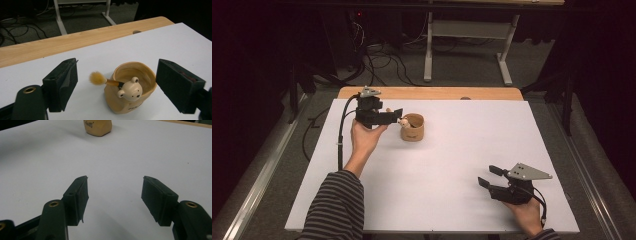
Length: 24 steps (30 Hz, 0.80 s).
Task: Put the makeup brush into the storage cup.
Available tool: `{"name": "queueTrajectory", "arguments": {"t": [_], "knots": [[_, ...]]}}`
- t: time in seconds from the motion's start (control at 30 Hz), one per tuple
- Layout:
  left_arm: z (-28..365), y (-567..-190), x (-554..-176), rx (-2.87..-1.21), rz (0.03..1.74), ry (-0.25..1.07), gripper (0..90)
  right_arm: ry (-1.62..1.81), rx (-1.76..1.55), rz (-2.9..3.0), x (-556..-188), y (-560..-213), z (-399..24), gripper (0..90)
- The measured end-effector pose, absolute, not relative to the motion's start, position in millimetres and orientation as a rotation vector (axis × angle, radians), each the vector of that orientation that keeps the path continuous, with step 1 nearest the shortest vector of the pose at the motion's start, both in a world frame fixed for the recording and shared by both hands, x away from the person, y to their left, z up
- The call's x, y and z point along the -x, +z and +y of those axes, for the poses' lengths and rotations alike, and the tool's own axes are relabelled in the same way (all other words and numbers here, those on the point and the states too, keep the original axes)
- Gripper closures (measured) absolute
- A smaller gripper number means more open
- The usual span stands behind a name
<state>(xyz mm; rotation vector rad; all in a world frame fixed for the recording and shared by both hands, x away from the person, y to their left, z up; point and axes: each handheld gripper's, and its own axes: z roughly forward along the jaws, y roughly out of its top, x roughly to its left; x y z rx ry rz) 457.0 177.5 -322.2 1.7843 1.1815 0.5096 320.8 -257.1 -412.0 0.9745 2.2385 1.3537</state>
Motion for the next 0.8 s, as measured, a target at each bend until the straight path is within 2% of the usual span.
{"name": "queueTrajectory", "arguments": {"t": [0.8], "knots": [[187.0, -312.2, -439.7, -1.782, 1.141, 0.53, 18.7, 1.358, -0.978, 2.235, -320.6, -411.8, -257.4, 40.1]]}}
